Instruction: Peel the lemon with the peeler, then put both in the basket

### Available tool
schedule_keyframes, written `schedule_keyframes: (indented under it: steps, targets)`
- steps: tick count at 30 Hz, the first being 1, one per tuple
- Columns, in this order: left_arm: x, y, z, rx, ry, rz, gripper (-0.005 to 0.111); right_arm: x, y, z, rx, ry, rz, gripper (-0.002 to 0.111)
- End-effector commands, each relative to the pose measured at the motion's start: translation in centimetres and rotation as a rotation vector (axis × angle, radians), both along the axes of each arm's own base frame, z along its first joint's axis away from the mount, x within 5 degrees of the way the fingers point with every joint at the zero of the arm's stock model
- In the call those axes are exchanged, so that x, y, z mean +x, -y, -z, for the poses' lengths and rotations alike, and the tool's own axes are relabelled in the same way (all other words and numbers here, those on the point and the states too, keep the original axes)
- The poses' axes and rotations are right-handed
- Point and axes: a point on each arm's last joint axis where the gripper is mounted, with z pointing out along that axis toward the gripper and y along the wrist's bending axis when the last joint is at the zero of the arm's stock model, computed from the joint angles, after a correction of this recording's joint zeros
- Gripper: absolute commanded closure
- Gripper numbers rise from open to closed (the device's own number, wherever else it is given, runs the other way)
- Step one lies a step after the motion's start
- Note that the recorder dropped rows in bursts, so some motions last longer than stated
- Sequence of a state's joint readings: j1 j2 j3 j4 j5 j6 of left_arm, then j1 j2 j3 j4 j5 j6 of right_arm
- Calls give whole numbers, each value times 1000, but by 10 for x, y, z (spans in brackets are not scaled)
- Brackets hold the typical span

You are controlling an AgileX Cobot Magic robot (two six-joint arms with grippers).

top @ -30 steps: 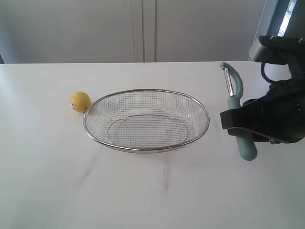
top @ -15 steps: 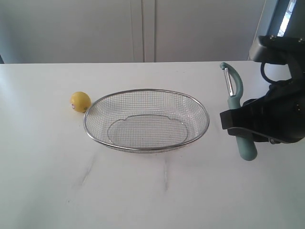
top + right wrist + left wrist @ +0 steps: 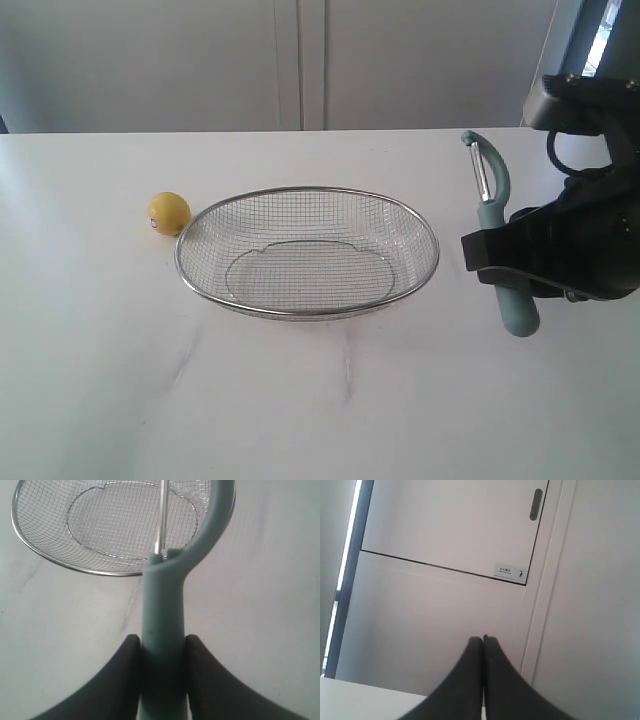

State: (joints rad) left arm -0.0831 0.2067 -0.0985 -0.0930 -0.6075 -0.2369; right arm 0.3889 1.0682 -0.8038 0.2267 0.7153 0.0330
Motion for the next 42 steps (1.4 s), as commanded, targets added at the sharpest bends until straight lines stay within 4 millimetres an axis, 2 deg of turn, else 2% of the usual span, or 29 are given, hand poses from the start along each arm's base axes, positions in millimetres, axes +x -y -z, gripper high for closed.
schedule_keyframes:
  steps: [1, 4, 7, 13, 18, 22, 25, 28, 33, 38, 42]
  targets:
    - [25, 3, -40, 37, -25, 3, 107, 0, 0, -3, 2, 26, -5, 108]
    - [53, 10, -60, 153, -218, 31, 107, 0, 0, -3, 2, 26, -5, 108]
    - [78, 12, -68, 256, -471, 31, 107, 0, 0, -3, 2, 26, -5, 108]
    - [128, 11, -65, 404, -951, 51, 107, 0, 0, -3, 2, 26, -5, 108]
    - [173, 31, -61, 472, -1212, 311, 107, 0, 0, -3, 2, 26, -5, 108]
    - [220, 50, -57, 450, -1297, 520, 107, 0, 0, -3, 2, 26, -5, 108]
    - [257, 56, -50, 431, -1326, 552, 107, 0, 0, -3, 2, 26, -5, 108]
    - [284, 67, -40, 442, -1337, 577, 107, 0, 0, -3, 2, 26, -5, 108]
    - [319, 89, -17, 469, -1336, 595, 107, 0, 0, -3, 2, 26, -5, 108]
    - [350, 93, 4, 291, -1304, 474, 106, 0, 0, -3, 2, 26, -5, 108]
    - [363, 93, 21, 187, -1290, 409, 94, 0, 0, -3, 2, 26, -5, 108]
